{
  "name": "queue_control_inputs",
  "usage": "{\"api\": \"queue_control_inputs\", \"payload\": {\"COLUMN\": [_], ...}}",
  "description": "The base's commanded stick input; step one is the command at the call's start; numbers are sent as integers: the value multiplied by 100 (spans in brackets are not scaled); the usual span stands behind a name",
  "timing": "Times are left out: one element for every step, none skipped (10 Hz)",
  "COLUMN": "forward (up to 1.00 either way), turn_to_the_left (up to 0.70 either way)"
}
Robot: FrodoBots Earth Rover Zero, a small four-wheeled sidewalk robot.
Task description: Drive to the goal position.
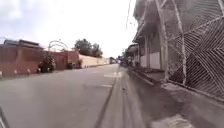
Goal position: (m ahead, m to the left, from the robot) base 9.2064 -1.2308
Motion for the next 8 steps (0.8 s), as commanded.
{"api": "queue_control_inputs", "payload": {"forward": [70, 70, 70, 70, 70, 70, 70, 70], "turn_to_the_left": [1, 1, 1, 1, 1, 1, 1, 1]}}
